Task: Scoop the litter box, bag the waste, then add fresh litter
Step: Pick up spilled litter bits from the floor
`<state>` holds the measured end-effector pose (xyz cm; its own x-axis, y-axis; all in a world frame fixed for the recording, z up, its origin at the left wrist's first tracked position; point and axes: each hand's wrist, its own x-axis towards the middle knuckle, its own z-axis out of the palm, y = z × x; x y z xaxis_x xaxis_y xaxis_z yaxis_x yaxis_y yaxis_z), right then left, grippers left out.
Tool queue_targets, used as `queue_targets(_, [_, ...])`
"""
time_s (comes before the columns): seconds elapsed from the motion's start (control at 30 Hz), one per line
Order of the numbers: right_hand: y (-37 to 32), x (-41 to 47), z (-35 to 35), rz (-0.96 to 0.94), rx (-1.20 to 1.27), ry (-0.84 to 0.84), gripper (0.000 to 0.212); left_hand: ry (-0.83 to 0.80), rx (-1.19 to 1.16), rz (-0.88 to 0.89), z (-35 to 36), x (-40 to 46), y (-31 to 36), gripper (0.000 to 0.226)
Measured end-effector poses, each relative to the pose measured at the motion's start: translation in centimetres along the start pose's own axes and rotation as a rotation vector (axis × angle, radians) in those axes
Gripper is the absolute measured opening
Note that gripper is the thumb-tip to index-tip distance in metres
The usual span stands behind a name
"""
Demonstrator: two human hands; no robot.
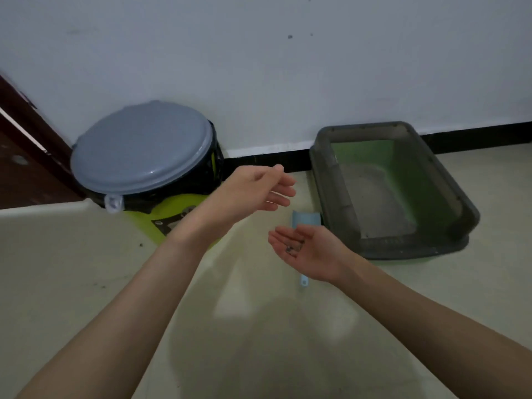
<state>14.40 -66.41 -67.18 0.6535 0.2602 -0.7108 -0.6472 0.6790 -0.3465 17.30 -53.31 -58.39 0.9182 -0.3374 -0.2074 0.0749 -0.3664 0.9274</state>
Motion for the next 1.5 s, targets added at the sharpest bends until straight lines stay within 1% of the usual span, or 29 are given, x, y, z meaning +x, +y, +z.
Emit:
queue_targets(0.03, [0.2,0.5,0.3,0.004,-0.034,0.056,0.041,0.055,0.014,0.046,-0.7,-0.3,-0.7,0.027])
queue_targets(0.07, [0.5,1.1,0.7,0.005,-0.060,0.099,0.041,0.129,0.081,0.105,-1.6,-0.6,-1.7,0.021])
queue_targets(0.13, [0.9,2.1,1.7,0.000,-0.093,0.134,0.041,0.313,0.356,0.227,-3.7,-1.0,-4.1,0.015])
queue_targets(0.2, [1.1,2.9,3.0,-0.011,-0.110,0.134,0.041,0.487,0.644,0.314,-6.3,-1.4,-6.2,0.016])
queue_targets(0.27, [1.2,3.5,4.7,-0.024,-0.109,0.117,0.040,0.600,0.848,0.348,-9.3,-1.6,-8.1,0.019])
queue_targets(0.37, [1.3,4.3,6.9,-0.044,-0.112,0.099,0.040,0.736,0.994,0.286,-13.4,-2.1,-10.6,0.023])
queue_targets(0.47, [1.4,4.9,8.3,-0.065,-0.188,0.121,0.034,0.756,1.005,0.218,-15.5,-2.3,-12.0,0.027])
queue_targets(0.53, [1.5,5.2,9.0,-0.073,-0.229,0.129,0.029,0.738,1.022,0.234,-16.3,-2.2,-12.2,0.030])
queue_targets(0.6, [1.4,5.3,9.7,-0.067,-0.241,0.120,0.030,0.724,1.050,0.253,-16.8,-2.0,-12.0,0.032])
queue_targets(0.73, [1.0,5.3,11.1,-0.054,-0.178,0.068,0.033,0.657,1.147,0.268,-17.6,-1.9,-12.2,0.039])
queue_targets(0.87, [0.7,5.1,12.2,-0.052,-0.128,-0.002,0.034,0.671,1.145,0.329,-18.1,-1.8,-12.4,0.035])
queue_targets(0.97, [0.2,4.7,13.2,-0.045,-0.125,-0.061,0.035,0.746,1.076,0.410,-18.9,-1.9,-11.7,0.031])
queue_targets(1.03, [-0.3,4.5,14.1,-0.050,-0.128,-0.099,0.036,0.844,1.002,0.465,-19.8,-1.8,-10.3,0.027])
queue_targets(1.13, [-0.7,4.4,15.9,-0.052,-0.105,-0.157,0.038,0.965,0.890,0.496,-21.2,-0.9,-7.5,0.022])
queue_targets(1.23, [-1.2,5.1,18.5,-0.066,-0.082,-0.182,0.045,0.979,0.823,0.519,-22.4,0.1,-5.3,0.022])
queue_targets(1.33, [-1.4,6.4,21.7,-0.078,-0.107,-0.191,0.058,0.964,0.751,0.560,-23.4,0.6,-4.3,0.023])
queue_targets(1.4, [-1.3,7.4,23.2,-0.058,-0.121,-0.196,0.068,0.957,0.722,0.571,-23.5,0.7,-4.2,0.024])
queue_targets(1.5, [-1.0,8.4,24.3,-0.013,-0.097,-0.237,0.074,0.953,0.732,0.576,-23.6,0.6,-4.5,0.025])
